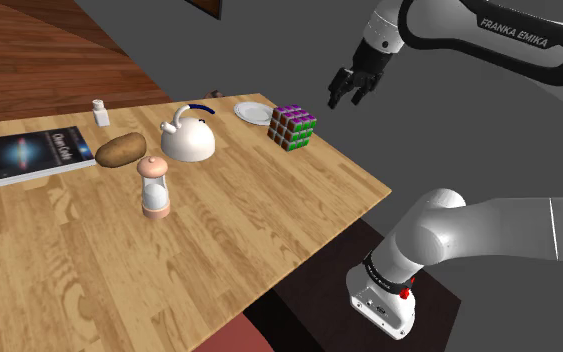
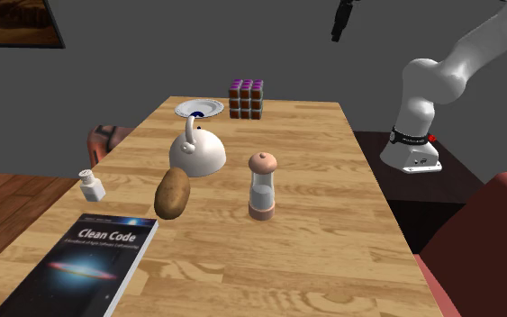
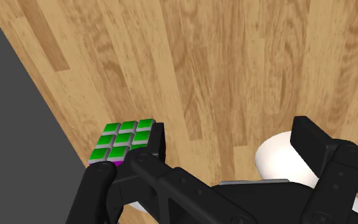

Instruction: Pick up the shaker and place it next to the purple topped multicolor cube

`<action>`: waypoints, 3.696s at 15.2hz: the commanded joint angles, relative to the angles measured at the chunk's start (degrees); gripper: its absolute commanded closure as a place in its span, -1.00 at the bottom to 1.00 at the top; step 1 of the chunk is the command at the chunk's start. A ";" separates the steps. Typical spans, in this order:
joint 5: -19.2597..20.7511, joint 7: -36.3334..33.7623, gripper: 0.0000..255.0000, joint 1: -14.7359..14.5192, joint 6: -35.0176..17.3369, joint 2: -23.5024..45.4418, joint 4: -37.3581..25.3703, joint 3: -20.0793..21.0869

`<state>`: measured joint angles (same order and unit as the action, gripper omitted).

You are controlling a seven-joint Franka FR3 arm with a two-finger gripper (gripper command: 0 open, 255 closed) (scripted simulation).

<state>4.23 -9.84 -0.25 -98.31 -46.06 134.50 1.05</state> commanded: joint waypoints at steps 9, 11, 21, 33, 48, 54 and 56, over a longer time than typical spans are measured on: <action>-5.52 -7.86 -1.00 -2.93 -8.31 8.83 0.56 6.38; -6.65 -9.72 -1.00 -3.57 -10.40 11.55 0.07 7.97; -9.70 -18.94 -1.00 -5.98 -19.95 27.56 -6.31 15.70; -5.14 -31.42 -1.00 -9.44 -26.90 50.78 -22.48 22.70; 0.53 -37.81 -1.00 -13.93 -31.93 65.41 -31.64 23.02; 0.53 -37.80 -1.00 -13.93 -31.92 65.41 -31.65 23.02; 0.53 -37.80 1.00 -13.93 -31.92 65.41 -31.65 23.02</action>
<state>4.76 -47.65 -14.17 -130.22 19.35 102.86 24.06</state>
